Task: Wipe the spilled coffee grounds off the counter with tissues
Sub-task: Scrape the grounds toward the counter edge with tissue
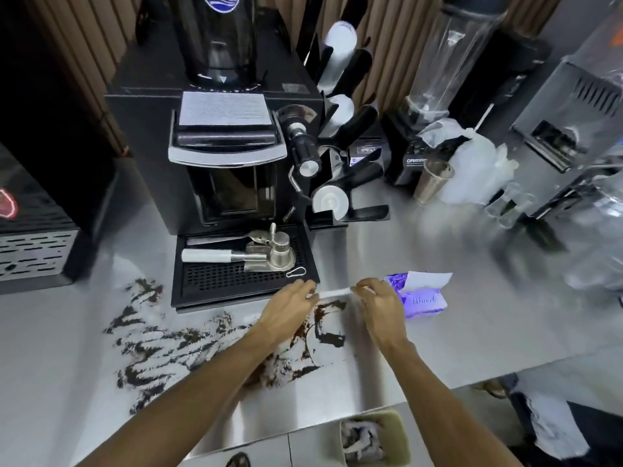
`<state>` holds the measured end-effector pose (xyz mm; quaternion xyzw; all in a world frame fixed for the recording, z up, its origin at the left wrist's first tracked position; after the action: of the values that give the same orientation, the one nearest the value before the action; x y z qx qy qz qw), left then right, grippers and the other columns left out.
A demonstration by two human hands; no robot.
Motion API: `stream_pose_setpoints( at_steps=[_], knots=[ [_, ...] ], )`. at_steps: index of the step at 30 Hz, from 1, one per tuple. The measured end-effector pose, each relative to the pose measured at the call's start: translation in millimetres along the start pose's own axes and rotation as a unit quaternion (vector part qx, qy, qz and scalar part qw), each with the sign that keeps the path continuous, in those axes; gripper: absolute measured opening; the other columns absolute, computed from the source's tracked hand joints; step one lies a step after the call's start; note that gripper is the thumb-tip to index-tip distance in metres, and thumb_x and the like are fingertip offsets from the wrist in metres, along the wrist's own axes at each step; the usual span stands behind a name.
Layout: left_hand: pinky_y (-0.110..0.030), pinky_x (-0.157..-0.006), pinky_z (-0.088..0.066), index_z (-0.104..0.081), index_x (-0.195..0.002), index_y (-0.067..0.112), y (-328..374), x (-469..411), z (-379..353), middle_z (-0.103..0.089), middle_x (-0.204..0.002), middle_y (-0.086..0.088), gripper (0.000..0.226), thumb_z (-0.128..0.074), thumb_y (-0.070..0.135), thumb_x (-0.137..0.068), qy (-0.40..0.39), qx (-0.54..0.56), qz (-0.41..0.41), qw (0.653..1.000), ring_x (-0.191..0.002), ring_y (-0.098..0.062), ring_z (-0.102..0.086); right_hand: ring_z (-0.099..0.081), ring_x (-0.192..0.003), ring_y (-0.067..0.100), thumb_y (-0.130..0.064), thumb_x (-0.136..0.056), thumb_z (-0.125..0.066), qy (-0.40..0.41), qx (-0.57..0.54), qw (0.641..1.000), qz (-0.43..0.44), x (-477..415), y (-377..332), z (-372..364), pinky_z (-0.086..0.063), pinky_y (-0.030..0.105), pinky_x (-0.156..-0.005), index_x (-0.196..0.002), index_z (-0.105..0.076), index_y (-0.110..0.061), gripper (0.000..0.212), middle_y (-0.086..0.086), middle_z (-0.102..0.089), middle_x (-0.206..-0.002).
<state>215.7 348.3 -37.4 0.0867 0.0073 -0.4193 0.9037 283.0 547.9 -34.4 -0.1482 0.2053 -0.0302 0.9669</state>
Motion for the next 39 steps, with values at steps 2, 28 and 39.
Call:
stream_pose_setpoints(
  at_steps=[2, 28, 39],
  knots=[
    [-0.029, -0.080, -0.051, -0.067, -0.109, 0.007, 2, -9, -7, -0.061, -0.114, -0.007, 0.032, -0.074, 0.007, -0.078, -0.045, -0.038, -0.010, 0.998, -0.096, -0.020, -0.057, -0.062, -0.077, 0.027, -0.008, -0.072, -0.077, -0.026, 0.037, 0.999, 0.002, -10, 5, -8, -0.054, 0.033, -0.067, -0.086, -0.077, -0.012, 0.014, 0.003, -0.070, -0.091],
    [-0.033, -0.087, -0.043, -0.053, -0.129, 0.006, 6, -8, 7, -0.048, -0.117, -0.006, 0.034, -0.051, 0.000, -0.095, -0.103, -0.084, -0.113, 0.985, -0.109, -0.022, -0.042, -0.055, -0.077, 0.020, -0.017, -0.091, -0.045, -0.061, 0.038, 0.997, -0.042, 49, -17, -1, -0.052, 0.029, -0.069, -0.089, -0.077, -0.015, 0.032, 0.001, -0.066, -0.089],
    [-0.031, -0.085, -0.032, -0.052, -0.132, 0.009, 5, 9, 6, -0.047, -0.108, -0.002, 0.042, -0.046, -0.004, -0.092, -0.134, -0.061, -0.184, 0.972, -0.105, -0.021, -0.038, -0.056, -0.081, 0.018, -0.022, -0.090, -0.042, -0.109, -0.003, 0.986, -0.123, 91, -56, 7, -0.049, 0.024, -0.070, -0.096, -0.071, -0.013, 0.031, 0.004, -0.056, -0.093]
  ],
)
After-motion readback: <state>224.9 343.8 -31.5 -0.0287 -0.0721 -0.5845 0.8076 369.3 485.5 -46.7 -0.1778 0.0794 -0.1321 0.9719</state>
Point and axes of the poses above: each hand's wrist, its own x-axis away from the middle knuckle, its own z-axis out of the back of the hand, y = z × x, the point moved 1 cm from there along -x, towards the middle knuckle
